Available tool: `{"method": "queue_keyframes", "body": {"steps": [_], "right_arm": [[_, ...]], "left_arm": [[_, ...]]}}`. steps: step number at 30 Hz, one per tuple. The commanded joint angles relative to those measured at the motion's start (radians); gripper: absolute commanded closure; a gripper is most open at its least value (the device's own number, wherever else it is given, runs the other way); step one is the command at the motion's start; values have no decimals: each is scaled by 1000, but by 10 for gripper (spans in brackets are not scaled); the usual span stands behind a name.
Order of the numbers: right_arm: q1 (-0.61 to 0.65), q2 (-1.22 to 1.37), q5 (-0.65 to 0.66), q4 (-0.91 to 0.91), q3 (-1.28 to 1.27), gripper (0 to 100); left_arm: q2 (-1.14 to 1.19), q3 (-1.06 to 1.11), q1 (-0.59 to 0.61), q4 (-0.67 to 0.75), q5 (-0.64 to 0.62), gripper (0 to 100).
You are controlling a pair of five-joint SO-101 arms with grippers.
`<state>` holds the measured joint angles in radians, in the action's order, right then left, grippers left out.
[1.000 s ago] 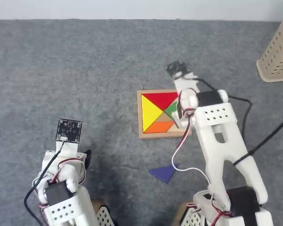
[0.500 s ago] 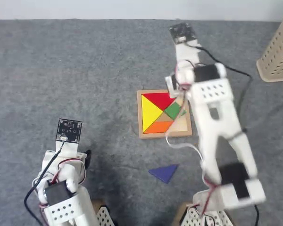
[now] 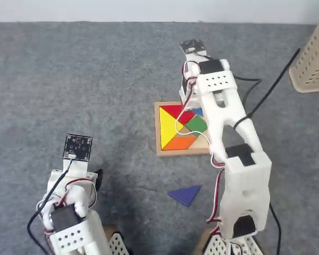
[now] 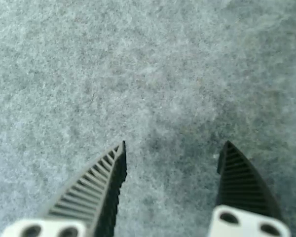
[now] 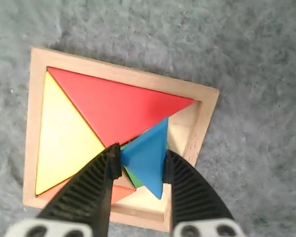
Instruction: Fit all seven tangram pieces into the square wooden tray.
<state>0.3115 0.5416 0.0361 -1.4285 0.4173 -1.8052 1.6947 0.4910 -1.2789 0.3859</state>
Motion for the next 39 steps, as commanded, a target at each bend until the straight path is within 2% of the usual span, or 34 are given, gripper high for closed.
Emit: {"method": "queue_keyframes", "body": {"steps": [1, 6, 17, 23, 39], "right_arm": [[-4, -18, 0, -10, 64, 933], [-4, -28, 0, -13, 64, 896], [-5, -22, 5, -10, 64, 896], [-5, -21, 83, 15, 64, 896], [-19, -19, 78, 25, 64, 876]], "left_arm": [[-15, -8, 6, -5, 11, 720], [-15, -8, 6, -5, 11, 720], [-15, -8, 6, -5, 11, 720], [-15, -8, 6, -5, 11, 720], [-15, -8, 6, -5, 11, 720]]}}
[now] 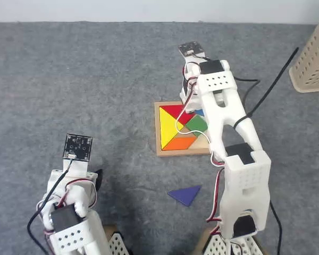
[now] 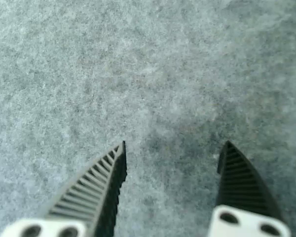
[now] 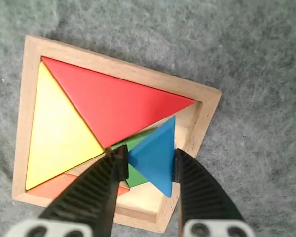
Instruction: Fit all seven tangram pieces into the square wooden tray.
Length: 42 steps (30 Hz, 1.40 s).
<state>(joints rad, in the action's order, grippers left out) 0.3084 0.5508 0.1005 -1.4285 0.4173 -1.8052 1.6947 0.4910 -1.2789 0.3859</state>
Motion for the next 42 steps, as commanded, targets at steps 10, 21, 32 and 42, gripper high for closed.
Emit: {"method": "queue_keyframes", "body": {"steps": [10, 21, 32, 42], "right_arm": [[-16, -28, 14, 25, 64, 835], [-41, -27, 18, 35, 63, 962], [-41, 76, 20, 107, 64, 991], [-42, 76, 9, 114, 68, 991]], "left_arm": [[-15, -8, 6, -5, 11, 720], [-15, -8, 6, -5, 11, 720], [-15, -8, 6, -5, 11, 720], [-15, -8, 6, -5, 11, 720]]}}
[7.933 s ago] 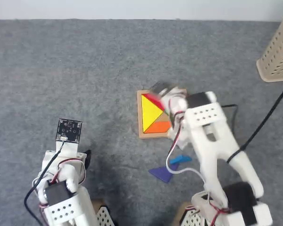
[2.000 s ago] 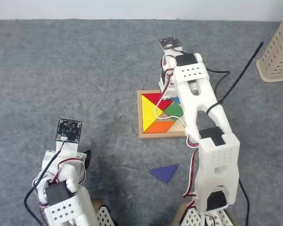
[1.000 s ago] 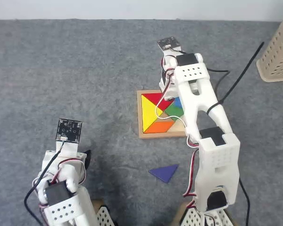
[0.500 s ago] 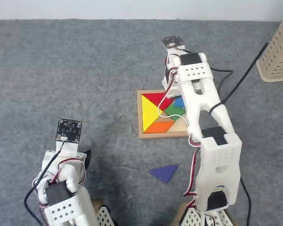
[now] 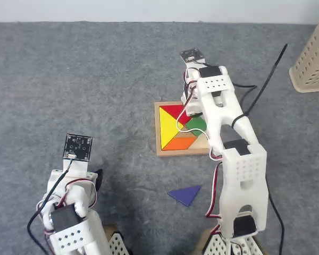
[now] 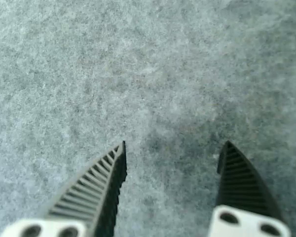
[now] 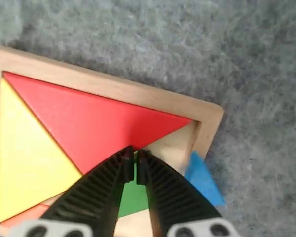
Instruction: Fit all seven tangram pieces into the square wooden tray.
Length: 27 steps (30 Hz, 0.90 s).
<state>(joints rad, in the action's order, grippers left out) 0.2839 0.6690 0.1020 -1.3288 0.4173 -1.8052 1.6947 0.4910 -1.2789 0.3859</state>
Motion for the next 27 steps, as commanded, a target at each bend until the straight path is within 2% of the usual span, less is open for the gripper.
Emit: {"method": "queue_keyframes", "body": {"steps": [1, 7, 15, 27], "right_arm": [[-16, -62, -3, 15, 68, 991], [-18, -188, -31, -16, 55, 991], [-25, -27, 15, 39, 17, 991], [65, -13, 28, 8, 11, 991]], "left_arm": [[-15, -8, 6, -5, 11, 720], [-15, -8, 6, -5, 11, 720], [-15, -8, 6, -5, 11, 720], [-15, -8, 6, -5, 11, 720]]}}
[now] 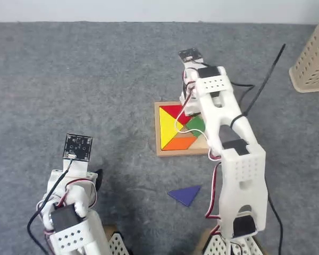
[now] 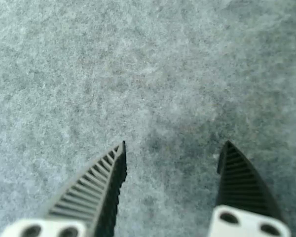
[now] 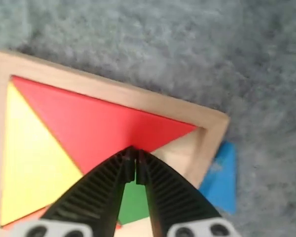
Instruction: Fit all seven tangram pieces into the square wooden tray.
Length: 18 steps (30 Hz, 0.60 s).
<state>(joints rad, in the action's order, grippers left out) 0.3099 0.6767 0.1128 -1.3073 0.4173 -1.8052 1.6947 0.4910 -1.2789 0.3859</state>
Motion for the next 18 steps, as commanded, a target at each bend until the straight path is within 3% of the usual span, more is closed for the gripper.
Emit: {"method": "queue_keyframes", "body": {"steps": [1, 11, 18], "right_arm": [[48, -21, 17, -21, 11, 991], [73, -119, -9, -47, 9, 991], [-19, -177, -74, -128, -18, 991]], "left_arm": [[-15, -8, 6, -5, 11, 720], [-15, -8, 6, -5, 11, 720], [-15, -8, 6, -5, 11, 720]]}}
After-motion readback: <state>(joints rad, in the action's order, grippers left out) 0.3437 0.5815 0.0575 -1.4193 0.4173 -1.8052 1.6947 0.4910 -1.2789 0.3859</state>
